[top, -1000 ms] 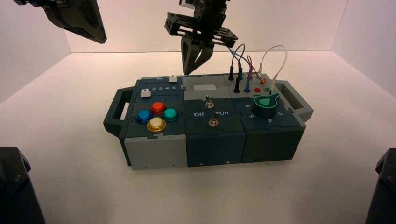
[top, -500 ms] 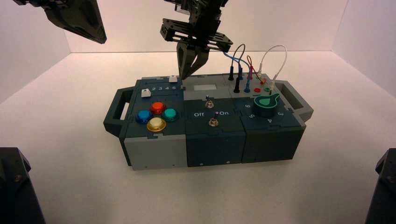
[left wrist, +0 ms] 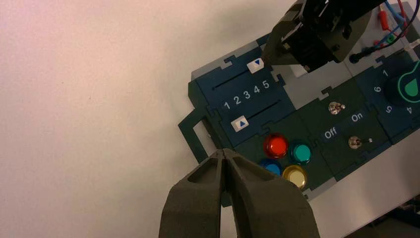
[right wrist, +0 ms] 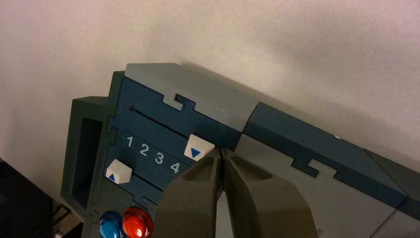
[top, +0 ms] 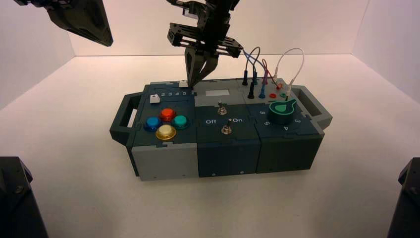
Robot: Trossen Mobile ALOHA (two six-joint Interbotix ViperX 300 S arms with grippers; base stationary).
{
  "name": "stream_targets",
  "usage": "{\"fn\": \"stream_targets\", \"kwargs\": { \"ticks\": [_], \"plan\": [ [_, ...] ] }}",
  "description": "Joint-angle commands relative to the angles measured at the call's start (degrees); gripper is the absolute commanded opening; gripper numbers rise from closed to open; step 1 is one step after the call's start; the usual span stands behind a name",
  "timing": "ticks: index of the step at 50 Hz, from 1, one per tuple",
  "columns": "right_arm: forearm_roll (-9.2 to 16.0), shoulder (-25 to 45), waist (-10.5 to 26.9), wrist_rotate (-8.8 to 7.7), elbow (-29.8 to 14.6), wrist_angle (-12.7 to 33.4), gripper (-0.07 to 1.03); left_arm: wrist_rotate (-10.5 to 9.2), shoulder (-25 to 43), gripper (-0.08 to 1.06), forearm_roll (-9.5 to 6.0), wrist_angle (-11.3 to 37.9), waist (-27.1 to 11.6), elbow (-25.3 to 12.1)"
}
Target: Move the top slider to position 4.
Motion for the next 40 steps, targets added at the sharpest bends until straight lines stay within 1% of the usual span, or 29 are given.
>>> {"fn": "stream_targets", "kwargs": {
  "ticks": [1, 13, 40],
  "plan": [
    [0.26, -1.05, 0.26, -0.26, -1.49, 0.35, -0.02, 0.18, -0.18, -0.03, -0.09, -0.09, -0.26, -1.32],
    [1.14, -1.05, 0.79, -0.26, -1.49, 0.62, -0.02, 0.18, -0.35, -0.03, -0.09, -0.09, -0.26, -1.32],
    [1.32, -0.97, 1.32, -0.26, -1.76, 0.62, -0.02, 0.18, -0.53, -0.03, -0.09, -0.09, -0.26, -1.32]
  ]
}}
